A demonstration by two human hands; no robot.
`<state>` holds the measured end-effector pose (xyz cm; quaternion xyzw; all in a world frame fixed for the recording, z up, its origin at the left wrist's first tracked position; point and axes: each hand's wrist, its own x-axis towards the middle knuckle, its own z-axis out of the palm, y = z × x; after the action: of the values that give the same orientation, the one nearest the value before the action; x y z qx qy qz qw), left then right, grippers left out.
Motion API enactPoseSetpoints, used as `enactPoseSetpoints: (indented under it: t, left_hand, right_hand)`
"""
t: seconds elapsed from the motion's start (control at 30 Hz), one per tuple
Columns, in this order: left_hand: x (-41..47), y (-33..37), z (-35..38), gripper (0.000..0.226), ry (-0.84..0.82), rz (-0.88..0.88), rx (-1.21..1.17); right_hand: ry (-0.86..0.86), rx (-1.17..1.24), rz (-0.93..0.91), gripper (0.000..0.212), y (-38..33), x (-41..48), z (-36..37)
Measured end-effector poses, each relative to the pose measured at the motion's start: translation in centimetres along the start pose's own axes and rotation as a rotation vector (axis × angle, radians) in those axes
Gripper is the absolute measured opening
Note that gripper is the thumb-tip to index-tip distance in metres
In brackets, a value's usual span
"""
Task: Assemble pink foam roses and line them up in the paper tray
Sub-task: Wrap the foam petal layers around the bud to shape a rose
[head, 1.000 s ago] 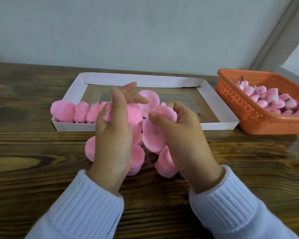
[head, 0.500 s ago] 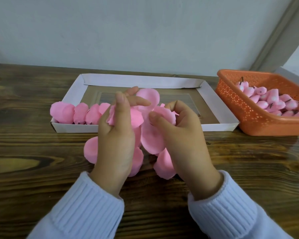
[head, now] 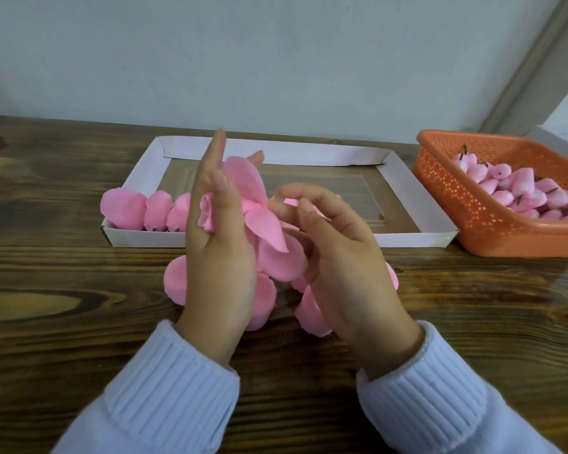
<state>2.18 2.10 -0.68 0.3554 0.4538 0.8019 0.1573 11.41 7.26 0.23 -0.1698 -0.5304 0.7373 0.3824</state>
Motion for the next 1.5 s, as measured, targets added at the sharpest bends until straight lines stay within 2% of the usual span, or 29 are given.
enactPoseSetpoints:
  t: [0.23,0.43,0.57,0.7,0.83,0.93,1.0,1.13,1.2,1.3,1.4,1.5]
  left_hand:
    - [-0.3,-0.3,0.8,0.036,-0.045,-0.042,-0.086]
    - [-0.3,-0.2,1.0,0.037,-0.037,-0.088,-0.096]
    - [-0.7,0.0,1.1,0.052,-0.026,-0.104,0.008]
    - [-0.8,0.1,0.9,0.045,-0.011,-0.152,0.164]
    - [-0.6,0.6,0.5,0.046,-0.044,-0.085,0.317]
    - [-0.6,1.0,0.4,0.052,-0.106,-0.068,0.378]
    - [-0.4,1.2,0.2,0.048,-0.179,-0.097,0.301]
    - [0.3,1.8,-0.7,0.057,-0.423,-0.238,0.186]
    - [0.4,1.9,-1.0,0.055,-0.532,-0.263,0.214]
    - [0.3,2.0,-0.9,0.044,-0.641,-0.296,0.227]
    - [0.0,1.8,-0.7,0.036,-0.686,-0.277,0.204]
    - [-0.1,1.4,-0.6,0.031,-0.624,-0.291,0.172]
  right_hand:
    - [-0.075,-0.046,-0.082,0.022,0.7,0.3,-0.2]
    - [-0.119,0.001,-0.061,0.022,1.1,0.6,-0.6]
    - [-0.169,-0.015,-0.045,0.025,1.0,0.6,-0.7]
    - [-0.205,0.012,0.017,0.028,0.9,0.5,-0.8]
    - [-0.253,0.077,0.088,0.026,0.5,0.6,-0.9]
    - [-0.264,0.102,0.12,0.024,0.2,0.5,-1.0]
    - [-0.254,0.14,0.143,0.022,-0.3,0.5,-1.3]
    - [-0.258,0.136,0.224,0.034,-1.3,0.8,-2.0]
    - [-0.271,0.12,0.273,0.042,-1.6,0.8,-2.2]
    - [-0.307,0.111,0.336,0.042,-1.6,0.6,-2.4]
    - [-0.326,0.128,0.382,0.042,-1.3,0.6,-2.3]
    - [-0.3,0.169,0.4,0.048,-1.1,0.6,-2.4]
